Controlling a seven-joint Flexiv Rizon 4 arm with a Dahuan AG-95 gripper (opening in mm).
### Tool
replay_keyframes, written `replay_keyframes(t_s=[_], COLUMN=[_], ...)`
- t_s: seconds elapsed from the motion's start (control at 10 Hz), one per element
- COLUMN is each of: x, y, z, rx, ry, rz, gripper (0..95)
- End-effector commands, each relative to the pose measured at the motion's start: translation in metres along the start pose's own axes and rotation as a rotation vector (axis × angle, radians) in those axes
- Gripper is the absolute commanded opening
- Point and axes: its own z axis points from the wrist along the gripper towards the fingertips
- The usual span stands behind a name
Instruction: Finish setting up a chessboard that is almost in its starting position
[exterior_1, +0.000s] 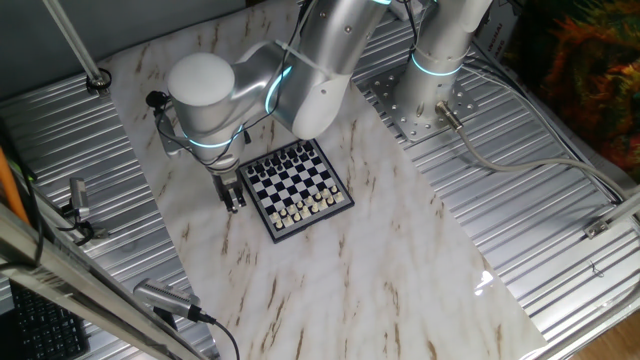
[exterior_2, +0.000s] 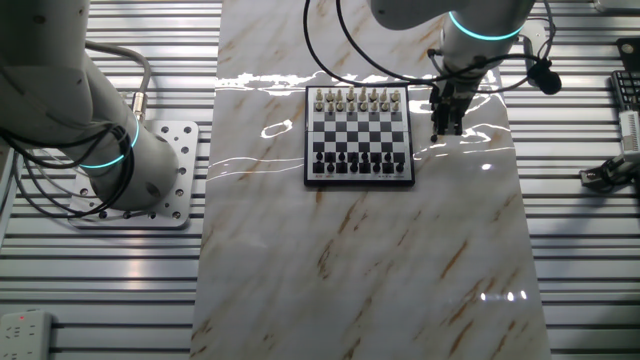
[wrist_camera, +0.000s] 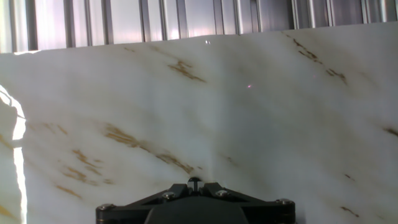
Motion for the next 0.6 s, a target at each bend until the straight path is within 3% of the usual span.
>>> replay_keyframes(t_s=[0.1, 0.6], x=[0.0000, 0.0000], y=[0.0000, 0.0000], z=[-0.0002, -0.0002], rx=[-0.002, -0.004], ry=[-0.003, 0.000], rz=[0.003, 0.006], gripper=[0.0, 0.0])
